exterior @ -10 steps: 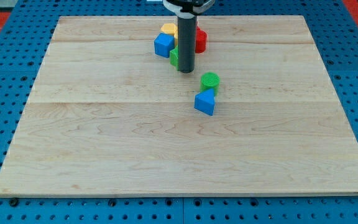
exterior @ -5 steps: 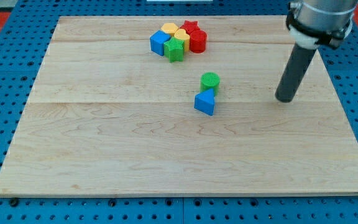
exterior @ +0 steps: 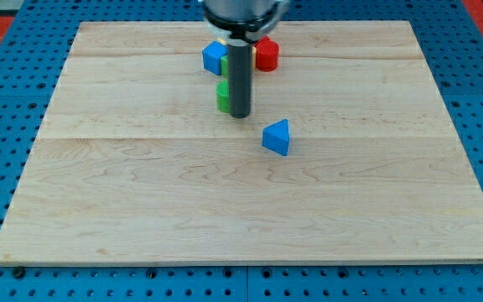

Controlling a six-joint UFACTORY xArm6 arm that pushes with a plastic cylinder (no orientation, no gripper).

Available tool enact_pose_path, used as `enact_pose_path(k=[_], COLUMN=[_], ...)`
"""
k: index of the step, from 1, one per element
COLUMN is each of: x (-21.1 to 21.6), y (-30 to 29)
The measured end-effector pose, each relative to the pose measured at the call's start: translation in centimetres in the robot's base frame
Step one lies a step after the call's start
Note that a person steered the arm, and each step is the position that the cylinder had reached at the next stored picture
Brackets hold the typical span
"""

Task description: Push the green blocks into the group of blocks

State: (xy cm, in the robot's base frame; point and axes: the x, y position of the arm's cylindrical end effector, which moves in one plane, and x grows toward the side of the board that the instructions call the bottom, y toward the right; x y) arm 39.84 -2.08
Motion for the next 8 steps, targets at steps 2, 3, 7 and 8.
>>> enact_pose_path(k=[2,3,7,8], x=[-0.2,-0.3,-3.6,-2.8], y=[-6.0,-8.4,0.6,1.3])
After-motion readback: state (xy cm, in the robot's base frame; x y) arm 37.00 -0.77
